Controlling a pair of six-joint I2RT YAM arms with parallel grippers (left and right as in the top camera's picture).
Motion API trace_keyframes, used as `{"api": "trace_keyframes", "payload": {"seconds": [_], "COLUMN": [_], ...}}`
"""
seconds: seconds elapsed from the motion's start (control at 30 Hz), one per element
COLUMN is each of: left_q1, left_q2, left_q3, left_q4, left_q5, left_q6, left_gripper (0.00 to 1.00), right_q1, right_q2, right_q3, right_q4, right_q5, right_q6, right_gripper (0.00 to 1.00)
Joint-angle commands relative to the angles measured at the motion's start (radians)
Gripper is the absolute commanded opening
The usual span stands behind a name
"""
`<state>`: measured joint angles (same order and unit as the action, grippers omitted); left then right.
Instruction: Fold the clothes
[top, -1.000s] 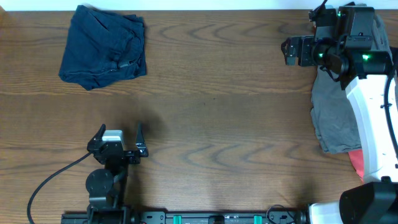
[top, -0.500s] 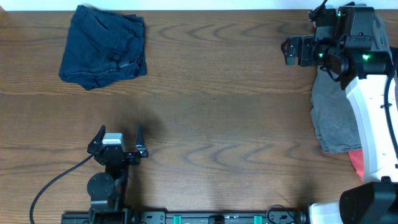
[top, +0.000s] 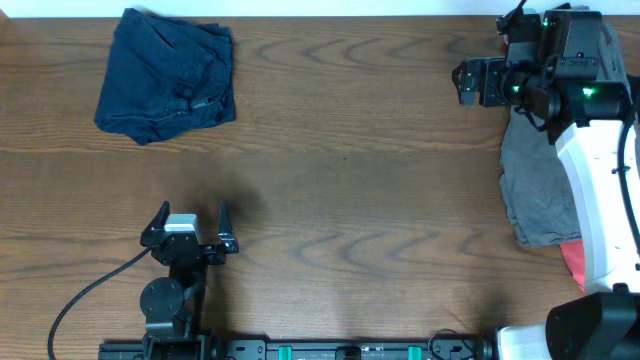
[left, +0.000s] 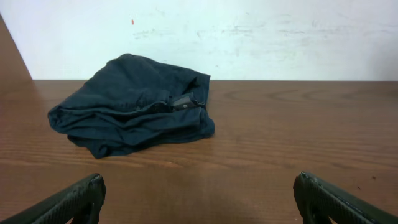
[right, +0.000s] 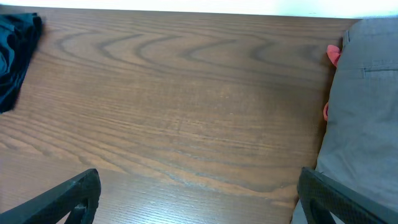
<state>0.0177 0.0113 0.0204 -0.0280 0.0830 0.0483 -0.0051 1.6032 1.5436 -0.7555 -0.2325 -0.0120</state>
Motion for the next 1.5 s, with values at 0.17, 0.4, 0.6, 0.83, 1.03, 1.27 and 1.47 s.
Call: {"api": "trace_keyframes", "payload": {"seconds": [0.17,0.4,0.6,0.83,1.03,1.27,1.47], "left_q1": [-0.003,-0.003,-0.003,-0.003,-0.003,-0.003,-0.003], "left_q2": [-0.006,-0.006,-0.006,-0.006,-0.006,-0.006,-0.006], "left_q3": [-0.016,-0.016,-0.016,-0.016,-0.016,-0.016,-0.016], "left_q4": [-0.034,-0.034,-0.034,-0.034,-0.034,-0.034,-0.034], "left_q5": [0.018,0.018,0.018,0.018,0.018,0.018,0.018], "left_q6": [-0.009,-0.009,-0.009,-0.009,-0.009,-0.009,-0.009], "left_gripper": [0.98,0.98,0.97,0.98,0.98,0.98,0.98], "right_q1": [0.005,0.005,0.005,0.008,0.019,0.019,0.038], "right_q2": [-0.002,-0.002,-0.002,-0.098,-0.333,-0.7,-0.987], "right_q3": [0.014,0.014,0.013,-0.052,-0.413,-0.869,-1.194], "right_q4": [0.0,0.0,0.0,0.056,0.45,0.649,0.772], "right_q5": [-0.004,-0.004,-0.004,0.035,0.057,0.087,0.075], "right_q6": [-0.011,-0.012,-0.012,-0.012,-0.012,-0.012,-0.011], "right_gripper": [0.99,0.99,0.99,0.99,0.99,0.99,0.99]}}
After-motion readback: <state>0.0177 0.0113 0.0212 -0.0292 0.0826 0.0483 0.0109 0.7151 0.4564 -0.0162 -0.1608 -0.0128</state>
